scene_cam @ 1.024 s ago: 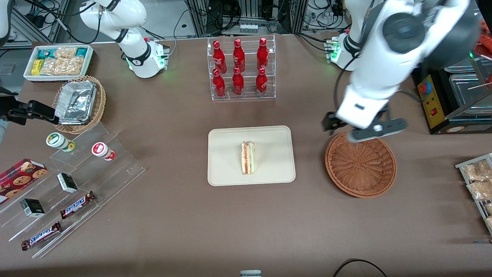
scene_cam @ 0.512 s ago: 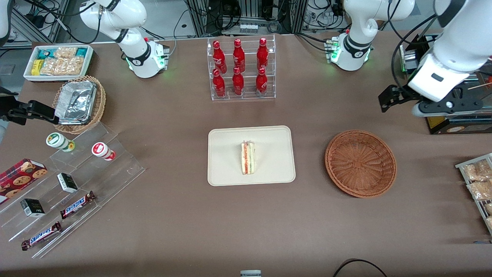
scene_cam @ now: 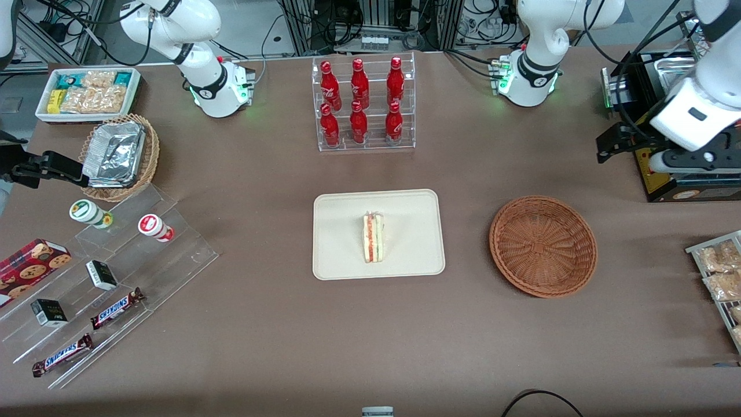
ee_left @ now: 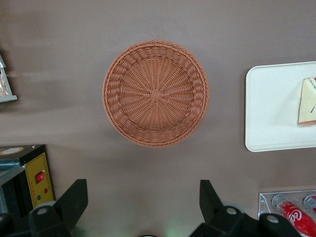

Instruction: Place sandwich from basket to tray

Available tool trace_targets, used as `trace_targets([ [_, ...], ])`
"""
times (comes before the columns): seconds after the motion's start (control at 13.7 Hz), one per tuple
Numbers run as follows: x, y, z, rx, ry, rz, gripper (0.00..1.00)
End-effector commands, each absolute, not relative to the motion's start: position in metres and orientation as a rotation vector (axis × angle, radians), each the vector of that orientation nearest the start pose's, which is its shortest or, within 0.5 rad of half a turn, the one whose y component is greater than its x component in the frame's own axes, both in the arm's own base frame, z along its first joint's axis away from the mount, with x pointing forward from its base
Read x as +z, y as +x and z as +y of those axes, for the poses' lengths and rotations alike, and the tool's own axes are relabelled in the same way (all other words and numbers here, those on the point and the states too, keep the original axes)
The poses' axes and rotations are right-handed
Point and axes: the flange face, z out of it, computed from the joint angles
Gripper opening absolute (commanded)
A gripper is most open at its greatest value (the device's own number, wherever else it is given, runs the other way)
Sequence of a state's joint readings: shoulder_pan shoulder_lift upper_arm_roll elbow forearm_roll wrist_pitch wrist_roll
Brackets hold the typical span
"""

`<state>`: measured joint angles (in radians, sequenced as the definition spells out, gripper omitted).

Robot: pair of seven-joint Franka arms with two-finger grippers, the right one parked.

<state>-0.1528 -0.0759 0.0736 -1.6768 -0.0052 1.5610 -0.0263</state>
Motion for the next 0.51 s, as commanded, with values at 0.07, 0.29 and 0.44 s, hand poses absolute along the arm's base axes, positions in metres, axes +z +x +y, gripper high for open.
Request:
trace_targets([
  [0.07, 0.634, 0.521, -0.015, 0.028, -3.164, 0.186, 1.00],
  [0.29, 0.652, 0.522, -0.006, 0.052, -3.163, 0.183, 1.00],
  [0.44, 0.656, 0.520, 0.000, 0.042, -3.155, 0.174, 1.00],
])
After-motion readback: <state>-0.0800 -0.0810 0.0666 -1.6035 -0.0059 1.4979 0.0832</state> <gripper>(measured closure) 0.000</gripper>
